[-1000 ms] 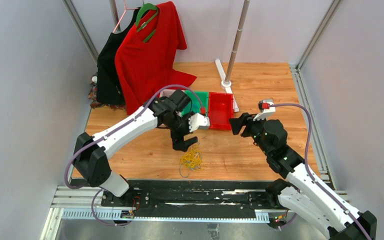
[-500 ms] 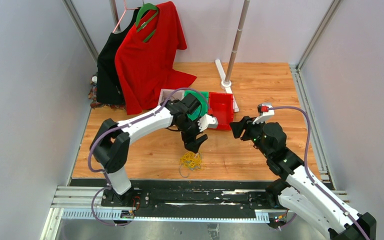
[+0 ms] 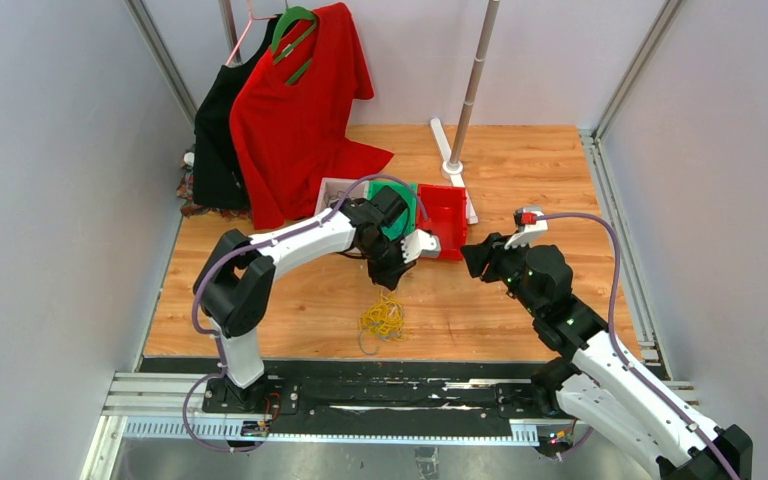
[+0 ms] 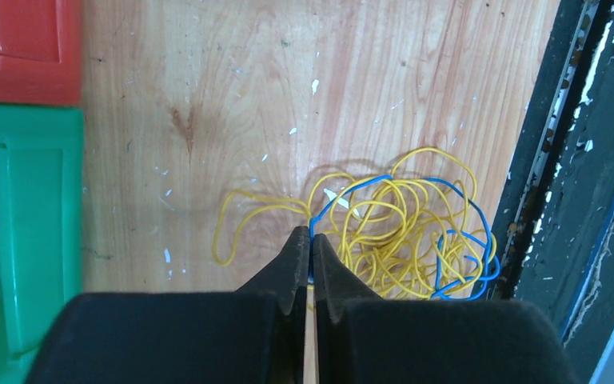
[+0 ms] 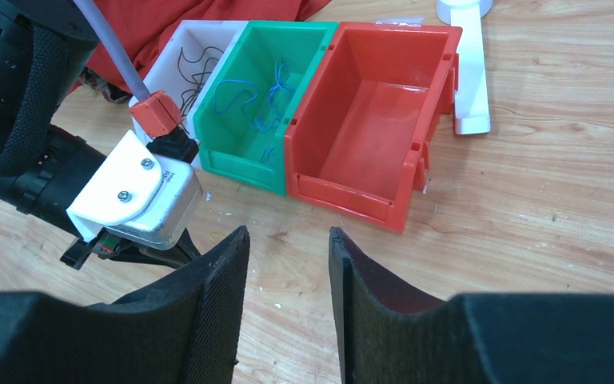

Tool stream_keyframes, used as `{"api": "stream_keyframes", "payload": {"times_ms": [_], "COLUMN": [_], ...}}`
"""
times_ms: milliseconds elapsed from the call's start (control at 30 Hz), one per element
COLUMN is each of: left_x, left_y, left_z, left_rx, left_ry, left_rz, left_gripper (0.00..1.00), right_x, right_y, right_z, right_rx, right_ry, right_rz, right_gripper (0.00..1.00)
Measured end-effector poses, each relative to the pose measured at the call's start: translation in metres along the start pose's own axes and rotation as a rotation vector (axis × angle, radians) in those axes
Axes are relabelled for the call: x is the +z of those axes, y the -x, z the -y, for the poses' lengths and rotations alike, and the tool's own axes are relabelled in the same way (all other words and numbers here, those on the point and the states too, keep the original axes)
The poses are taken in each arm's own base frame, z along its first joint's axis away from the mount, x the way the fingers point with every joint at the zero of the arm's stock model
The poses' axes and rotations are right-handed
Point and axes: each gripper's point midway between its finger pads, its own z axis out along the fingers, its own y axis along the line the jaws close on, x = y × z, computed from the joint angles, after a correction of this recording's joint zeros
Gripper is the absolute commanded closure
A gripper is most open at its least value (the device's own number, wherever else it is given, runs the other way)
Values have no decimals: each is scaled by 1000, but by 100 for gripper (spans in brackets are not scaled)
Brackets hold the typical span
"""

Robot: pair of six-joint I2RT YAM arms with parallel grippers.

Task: Untangle the cables

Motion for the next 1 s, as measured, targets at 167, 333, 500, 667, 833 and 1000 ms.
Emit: {"api": "stream_keyframes", "payload": {"times_ms": [167,333,500,667,833,1000], "left_x": [-12,-54,-108,-152,-181,-204], "left_y": [2,32,63,74,84,93], "left_z": [5,15,34,57,73,90], "left_rx": [6,45,102,138,158,167], "left_ry": [8,43,85,110,118,110], "left_rz": [-5,65,158,215,255,302], "left_gripper": [99,99,99,99,99,99], "right_x": [0,0,1,-5,-12,-6], "right_y": [-1,-1,-8,-17,-26,-27], "right_z": [-2,-10,-31,-75,-129,-170], "right_rx": [4,7,-22,-82,-159,-181], "right_ry": [8,49,138,299,483,584], "right_rz": [-6,-9,-33,-47,-58,-49], "right_gripper": [62,54,36,32,32,33]}}
